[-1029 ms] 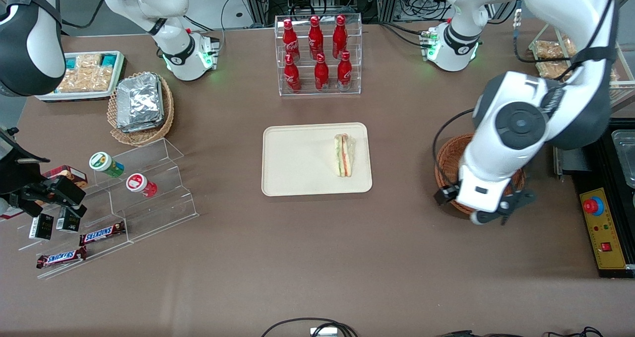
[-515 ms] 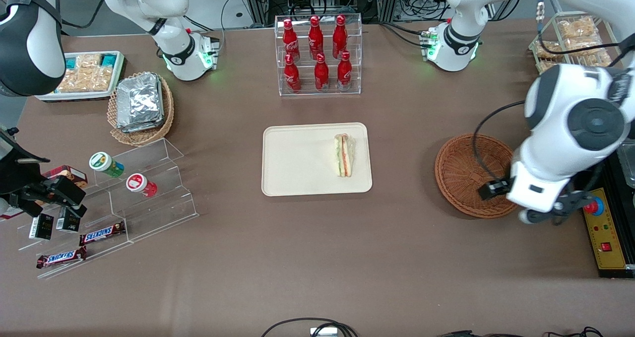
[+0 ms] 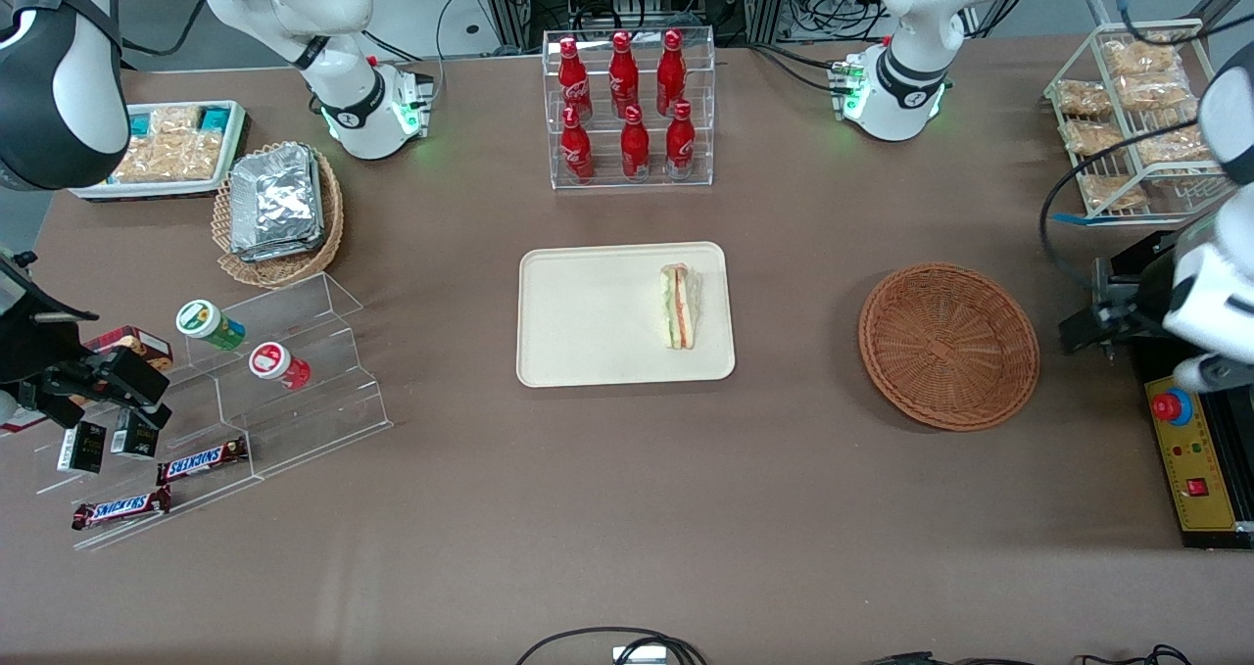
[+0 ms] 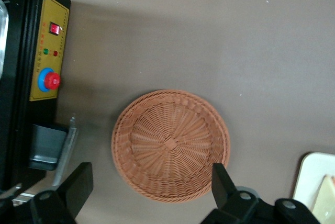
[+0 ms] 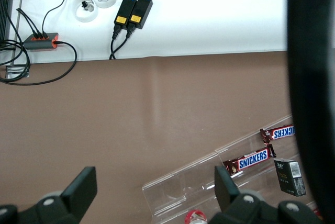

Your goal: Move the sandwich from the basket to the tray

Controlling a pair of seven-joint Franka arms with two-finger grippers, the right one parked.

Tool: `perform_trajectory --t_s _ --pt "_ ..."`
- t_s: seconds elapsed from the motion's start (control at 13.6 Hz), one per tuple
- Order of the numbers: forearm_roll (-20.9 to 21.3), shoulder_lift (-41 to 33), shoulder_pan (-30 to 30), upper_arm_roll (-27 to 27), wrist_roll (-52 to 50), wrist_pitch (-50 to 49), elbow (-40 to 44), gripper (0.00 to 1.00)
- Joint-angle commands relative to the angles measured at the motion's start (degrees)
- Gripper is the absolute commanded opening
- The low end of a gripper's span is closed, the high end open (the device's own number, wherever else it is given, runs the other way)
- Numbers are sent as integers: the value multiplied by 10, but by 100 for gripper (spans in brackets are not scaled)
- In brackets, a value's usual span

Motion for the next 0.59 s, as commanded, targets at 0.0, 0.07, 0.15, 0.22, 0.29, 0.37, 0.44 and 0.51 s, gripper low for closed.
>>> perform_trajectory --t_s 0.0,0.07,0.15,0.22,0.29,0.37,0.44,0.51 --pt "-31 -65 -24 43 57 -10 -40 100" --pt "-48 -74 -24 46 78 -16 -38 100" --pt "-59 -87 -24 47 111 -21 -38 100" --pt "-62 -96 -24 47 143 -27 -38 100" --pt "-63 -107 -25 47 167 -39 -39 100" --pt "-65 -116 -34 47 176 -52 -39 100" --pt "-72 -122 -41 47 173 -61 -40 100" --pt "-74 -123 -44 47 172 -66 -39 100"
